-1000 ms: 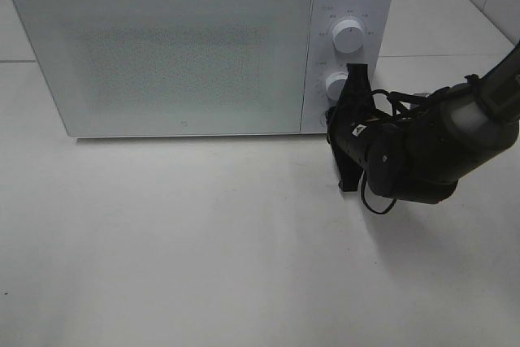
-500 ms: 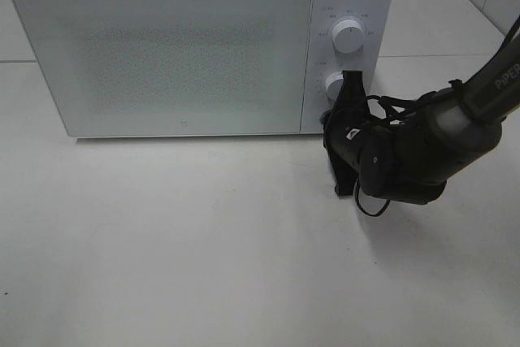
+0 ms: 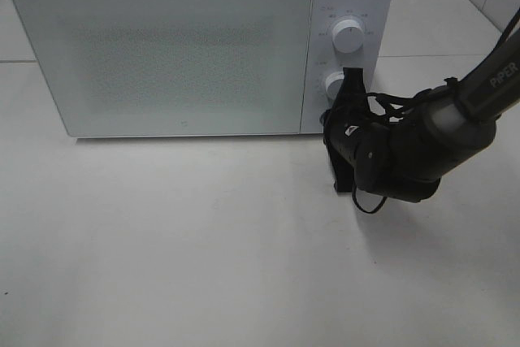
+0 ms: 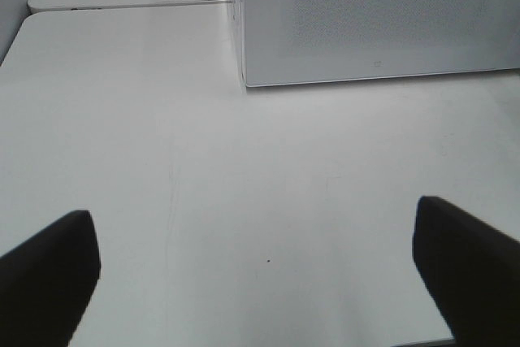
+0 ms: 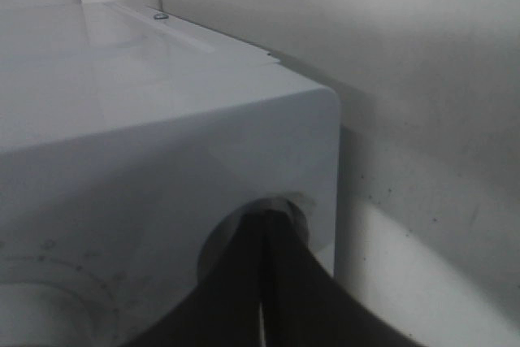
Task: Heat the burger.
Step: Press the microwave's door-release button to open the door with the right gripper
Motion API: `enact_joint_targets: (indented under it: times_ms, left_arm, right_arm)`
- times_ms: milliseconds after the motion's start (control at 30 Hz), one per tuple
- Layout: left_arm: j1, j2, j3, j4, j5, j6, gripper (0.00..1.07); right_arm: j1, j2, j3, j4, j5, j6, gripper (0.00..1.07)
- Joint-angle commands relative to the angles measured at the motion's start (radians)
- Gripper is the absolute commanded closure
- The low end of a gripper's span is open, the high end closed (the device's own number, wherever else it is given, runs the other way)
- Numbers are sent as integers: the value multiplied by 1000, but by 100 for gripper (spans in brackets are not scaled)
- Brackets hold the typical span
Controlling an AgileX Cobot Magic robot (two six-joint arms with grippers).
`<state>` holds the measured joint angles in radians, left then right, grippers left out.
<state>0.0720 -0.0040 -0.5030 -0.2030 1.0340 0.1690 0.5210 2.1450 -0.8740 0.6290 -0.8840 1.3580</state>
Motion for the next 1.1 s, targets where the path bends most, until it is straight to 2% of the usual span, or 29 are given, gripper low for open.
enact_joint_targets:
  times_ms: [33, 233, 600, 1100]
  left_arm:
    - [-3, -24, 4, -6, -2, -1, 6]
    - [-3, -24, 4, -5, -2, -1, 6]
    - [-3, -24, 4, -7, -2, -1, 6]
    - [-3, -24, 4, -6, -2, -1, 6]
  right_arm:
    - [-20, -5, -71, 8, -223, -34, 107]
    - [-32, 33, -146, -8, -290, -57, 107]
    - [-32, 34, -150, -17, -261, -73, 107]
    - [-29, -36, -35, -19, -122, -49, 107]
